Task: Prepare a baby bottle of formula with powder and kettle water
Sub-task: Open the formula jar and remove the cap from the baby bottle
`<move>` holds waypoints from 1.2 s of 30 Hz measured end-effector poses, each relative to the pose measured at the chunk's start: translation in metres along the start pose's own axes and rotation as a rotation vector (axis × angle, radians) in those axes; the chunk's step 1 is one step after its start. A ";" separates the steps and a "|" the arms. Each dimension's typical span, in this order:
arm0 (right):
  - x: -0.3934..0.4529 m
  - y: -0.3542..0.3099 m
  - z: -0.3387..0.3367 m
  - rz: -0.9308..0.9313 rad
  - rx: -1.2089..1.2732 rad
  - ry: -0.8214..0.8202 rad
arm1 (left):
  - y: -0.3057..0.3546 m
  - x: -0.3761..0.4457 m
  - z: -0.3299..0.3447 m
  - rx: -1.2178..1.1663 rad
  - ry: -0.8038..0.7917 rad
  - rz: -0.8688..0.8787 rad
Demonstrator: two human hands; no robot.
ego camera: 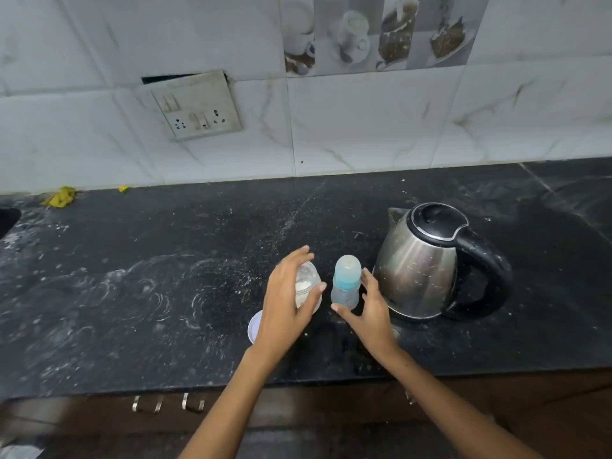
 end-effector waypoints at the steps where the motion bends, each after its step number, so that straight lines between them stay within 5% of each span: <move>1: 0.004 0.002 0.001 -0.002 0.007 -0.031 | 0.001 0.012 0.007 0.018 -0.087 0.033; 6: 0.018 0.003 0.000 -0.034 0.041 -0.083 | -0.001 0.057 0.049 0.155 -0.560 0.224; 9: 0.023 0.005 -0.001 -0.042 0.059 -0.119 | 0.002 0.071 0.064 0.196 -0.666 0.312; 15: 0.021 0.014 -0.003 -0.081 0.010 -0.126 | 0.008 0.079 0.075 0.289 -0.706 0.418; 23: 0.016 0.018 -0.001 -0.093 -0.047 0.005 | 0.029 0.071 0.068 0.722 -0.564 0.158; 30: 0.020 0.014 -0.001 -0.125 -0.115 -0.012 | 0.039 0.082 0.069 0.590 -0.858 0.554; 36: 0.021 0.016 -0.002 -0.085 -0.108 -0.020 | 0.043 0.082 0.067 0.790 -0.699 0.470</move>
Point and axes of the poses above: each hand's wrist, its own x-axis towards the middle knuckle, its own z-axis out of the palm, y = z × x, the point moved 4 cm from there along x, towards the middle knuckle, and after that the axes turned 15 degrees about x, right-handed, at the moved point
